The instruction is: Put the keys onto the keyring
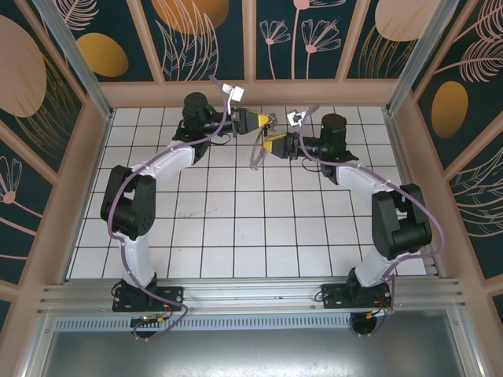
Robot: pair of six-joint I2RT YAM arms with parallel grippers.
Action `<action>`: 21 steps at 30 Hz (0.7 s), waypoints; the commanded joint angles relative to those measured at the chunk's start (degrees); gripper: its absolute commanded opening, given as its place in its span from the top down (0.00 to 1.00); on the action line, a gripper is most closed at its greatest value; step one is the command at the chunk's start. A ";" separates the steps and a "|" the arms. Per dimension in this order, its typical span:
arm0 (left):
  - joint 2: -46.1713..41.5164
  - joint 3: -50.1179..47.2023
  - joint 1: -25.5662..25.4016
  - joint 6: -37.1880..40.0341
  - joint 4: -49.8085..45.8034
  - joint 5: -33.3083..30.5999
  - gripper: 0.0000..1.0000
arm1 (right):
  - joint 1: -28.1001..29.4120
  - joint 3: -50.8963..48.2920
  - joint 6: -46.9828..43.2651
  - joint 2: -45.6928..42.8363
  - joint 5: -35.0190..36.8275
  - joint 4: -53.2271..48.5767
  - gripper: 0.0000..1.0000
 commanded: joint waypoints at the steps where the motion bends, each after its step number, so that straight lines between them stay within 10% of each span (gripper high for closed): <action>1: -2.20 -0.98 0.04 -2.72 6.88 -0.94 1.00 | -2.45 -3.75 2.26 -6.83 0.49 3.63 0.59; 10: -3.66 -2.95 0.04 -5.19 10.11 -1.95 1.00 | -3.04 -7.10 9.94 -15.89 10.64 12.15 0.54; 21: -4.65 -5.55 0.08 -10.77 16.37 -3.66 1.00 | -1.93 -1.91 22.02 -5.39 18.03 26.97 0.54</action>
